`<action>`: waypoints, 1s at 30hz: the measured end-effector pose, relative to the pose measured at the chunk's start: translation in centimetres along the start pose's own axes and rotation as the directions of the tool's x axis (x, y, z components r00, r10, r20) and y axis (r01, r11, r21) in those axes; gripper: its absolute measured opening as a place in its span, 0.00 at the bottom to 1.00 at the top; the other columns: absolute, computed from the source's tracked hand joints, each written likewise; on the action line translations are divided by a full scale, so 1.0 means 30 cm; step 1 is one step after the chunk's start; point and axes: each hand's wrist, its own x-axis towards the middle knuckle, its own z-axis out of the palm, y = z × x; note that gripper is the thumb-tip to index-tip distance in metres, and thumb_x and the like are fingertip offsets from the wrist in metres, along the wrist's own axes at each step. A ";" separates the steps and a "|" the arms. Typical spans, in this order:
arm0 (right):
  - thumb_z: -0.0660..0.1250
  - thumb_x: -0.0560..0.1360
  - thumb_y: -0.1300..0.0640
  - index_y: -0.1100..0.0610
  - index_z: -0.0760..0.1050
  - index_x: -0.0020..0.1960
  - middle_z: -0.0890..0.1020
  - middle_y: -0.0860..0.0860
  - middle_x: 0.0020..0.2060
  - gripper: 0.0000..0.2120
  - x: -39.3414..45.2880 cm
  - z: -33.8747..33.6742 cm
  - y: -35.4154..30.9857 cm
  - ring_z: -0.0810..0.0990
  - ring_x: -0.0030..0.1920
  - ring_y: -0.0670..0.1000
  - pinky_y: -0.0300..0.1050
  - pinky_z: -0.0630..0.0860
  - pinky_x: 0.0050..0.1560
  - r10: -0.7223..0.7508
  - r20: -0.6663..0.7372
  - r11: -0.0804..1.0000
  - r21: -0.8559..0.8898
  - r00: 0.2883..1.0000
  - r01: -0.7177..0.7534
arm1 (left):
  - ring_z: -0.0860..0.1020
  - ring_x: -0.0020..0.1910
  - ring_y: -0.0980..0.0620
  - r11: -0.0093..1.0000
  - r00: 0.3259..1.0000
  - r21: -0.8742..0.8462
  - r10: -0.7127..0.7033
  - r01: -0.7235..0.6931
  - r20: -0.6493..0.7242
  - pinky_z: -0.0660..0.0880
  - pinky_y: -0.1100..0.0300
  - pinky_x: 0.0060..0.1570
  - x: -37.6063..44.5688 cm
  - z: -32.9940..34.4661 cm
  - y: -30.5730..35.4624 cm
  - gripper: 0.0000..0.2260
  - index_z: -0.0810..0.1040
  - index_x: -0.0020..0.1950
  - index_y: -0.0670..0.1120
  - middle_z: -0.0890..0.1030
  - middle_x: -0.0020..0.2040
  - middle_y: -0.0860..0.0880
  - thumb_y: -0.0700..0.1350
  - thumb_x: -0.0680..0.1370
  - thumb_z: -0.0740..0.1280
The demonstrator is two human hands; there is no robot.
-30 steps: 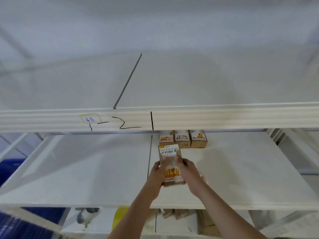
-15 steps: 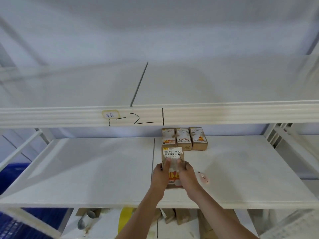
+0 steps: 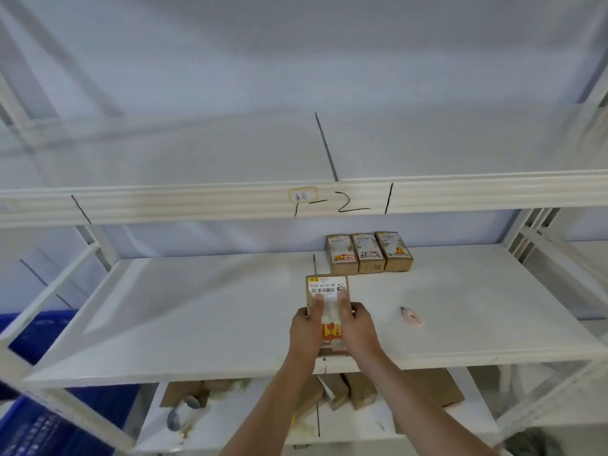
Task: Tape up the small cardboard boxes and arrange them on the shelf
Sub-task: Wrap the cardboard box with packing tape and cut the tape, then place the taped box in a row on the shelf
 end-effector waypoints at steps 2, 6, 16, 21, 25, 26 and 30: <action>0.54 0.81 0.35 0.58 0.77 0.56 0.85 0.54 0.47 0.28 -0.034 0.063 0.008 0.85 0.46 0.52 0.50 0.83 0.47 -0.002 -0.017 0.999 -0.032 1.000 0.002 | 0.85 0.44 0.49 1.000 1.000 0.018 0.007 -0.007 -0.004 0.80 0.57 0.42 -0.008 -0.052 -0.020 0.25 0.81 0.54 0.41 0.86 0.45 0.44 0.62 0.82 0.59; 0.53 0.82 0.37 0.58 0.74 0.55 0.83 0.54 0.47 0.26 -0.087 0.151 0.007 0.83 0.46 0.51 0.46 0.80 0.43 0.016 -0.038 0.989 -0.149 0.999 -0.022 | 0.85 0.47 0.45 0.999 0.999 -0.014 -0.032 0.032 -0.011 0.81 0.46 0.53 -0.031 -0.140 -0.055 0.26 0.82 0.53 0.40 0.86 0.46 0.43 0.63 0.82 0.60; 0.53 0.80 0.31 0.53 0.77 0.61 0.85 0.53 0.51 0.29 -0.097 0.307 -0.023 0.85 0.50 0.54 0.55 0.84 0.51 0.100 0.173 0.995 -0.047 0.980 -0.093 | 0.86 0.48 0.42 0.964 0.984 -0.231 -0.154 0.131 -0.086 0.81 0.42 0.56 -0.053 -0.315 -0.059 0.24 0.80 0.59 0.43 0.86 0.49 0.41 0.62 0.83 0.57; 0.54 0.78 0.29 0.55 0.76 0.63 0.85 0.53 0.50 0.32 -0.108 0.369 -0.056 0.86 0.45 0.52 0.42 0.81 0.32 0.078 0.274 0.996 -0.050 0.958 -0.067 | 0.86 0.48 0.40 0.952 0.979 -0.279 -0.167 0.128 -0.119 0.80 0.40 0.58 -0.071 -0.396 -0.028 0.19 0.81 0.58 0.44 0.86 0.49 0.40 0.56 0.84 0.59; 0.52 0.80 0.30 0.57 0.76 0.62 0.84 0.52 0.49 0.33 -0.141 0.445 -0.058 0.86 0.44 0.51 0.43 0.83 0.34 0.051 0.328 0.997 -0.078 0.943 -0.027 | 0.85 0.49 0.38 0.952 0.960 -0.271 -0.199 0.141 -0.198 0.80 0.39 0.56 -0.085 -0.466 -0.030 0.18 0.81 0.58 0.42 0.86 0.49 0.38 0.54 0.84 0.59; 0.51 0.80 0.30 0.56 0.76 0.62 0.84 0.52 0.48 0.33 -0.151 0.463 -0.056 0.86 0.43 0.50 0.42 0.82 0.33 0.047 0.324 0.996 -0.090 0.945 -0.019 | 0.85 0.48 0.39 0.956 0.956 -0.257 -0.201 0.143 -0.214 0.81 0.40 0.54 -0.084 -0.483 -0.038 0.19 0.81 0.58 0.42 0.86 0.49 0.38 0.55 0.84 0.59; 0.51 0.80 0.30 0.56 0.76 0.58 0.85 0.51 0.46 0.32 -0.171 0.532 -0.059 0.86 0.41 0.50 0.47 0.84 0.38 0.038 0.321 0.994 -0.111 0.946 -0.002 | 0.86 0.41 0.45 0.960 0.946 -0.238 -0.209 0.149 -0.249 0.81 0.56 0.36 -0.081 -0.554 -0.058 0.20 0.81 0.57 0.42 0.86 0.46 0.41 0.56 0.84 0.59</action>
